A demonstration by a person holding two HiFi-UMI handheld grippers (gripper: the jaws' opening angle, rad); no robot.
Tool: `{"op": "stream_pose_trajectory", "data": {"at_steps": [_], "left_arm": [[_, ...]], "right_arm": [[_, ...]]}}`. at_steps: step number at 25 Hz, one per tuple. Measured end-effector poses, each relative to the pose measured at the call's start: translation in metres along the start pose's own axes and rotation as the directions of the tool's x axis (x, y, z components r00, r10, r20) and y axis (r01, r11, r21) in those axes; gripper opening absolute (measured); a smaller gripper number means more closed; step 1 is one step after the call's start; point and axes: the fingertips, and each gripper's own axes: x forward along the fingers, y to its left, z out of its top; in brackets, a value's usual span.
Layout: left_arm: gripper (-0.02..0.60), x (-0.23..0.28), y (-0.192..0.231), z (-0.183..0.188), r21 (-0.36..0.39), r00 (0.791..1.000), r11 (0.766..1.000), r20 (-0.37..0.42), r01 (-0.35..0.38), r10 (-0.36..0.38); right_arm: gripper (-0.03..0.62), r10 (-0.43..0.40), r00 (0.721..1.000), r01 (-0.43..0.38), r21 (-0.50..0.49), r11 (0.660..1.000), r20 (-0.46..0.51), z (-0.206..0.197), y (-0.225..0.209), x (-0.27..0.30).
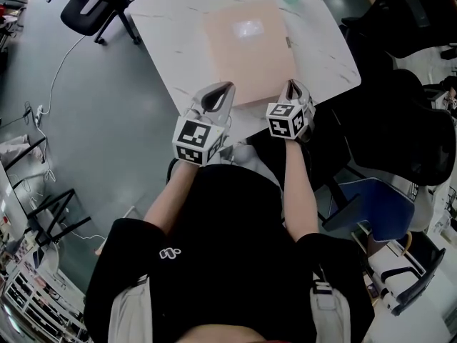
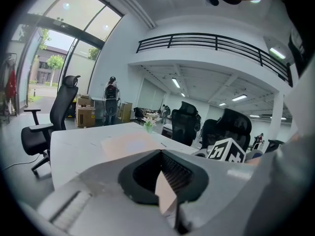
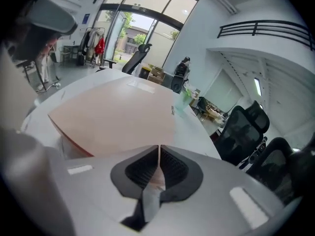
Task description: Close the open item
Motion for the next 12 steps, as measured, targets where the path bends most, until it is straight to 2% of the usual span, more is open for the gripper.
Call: {"op": "stream_pose_trajectory", "data": {"at_steps": [12], "left_arm": [[-0.010,-0.007,0.014,-0.003,-0.027,0.999,0.999,0.004,-0.036,0.036]], "right_arm": [[-0.003,0.093,0.995,-0.091,-0.052,0.995,0.046,0.049,0.005,0.029]]}}
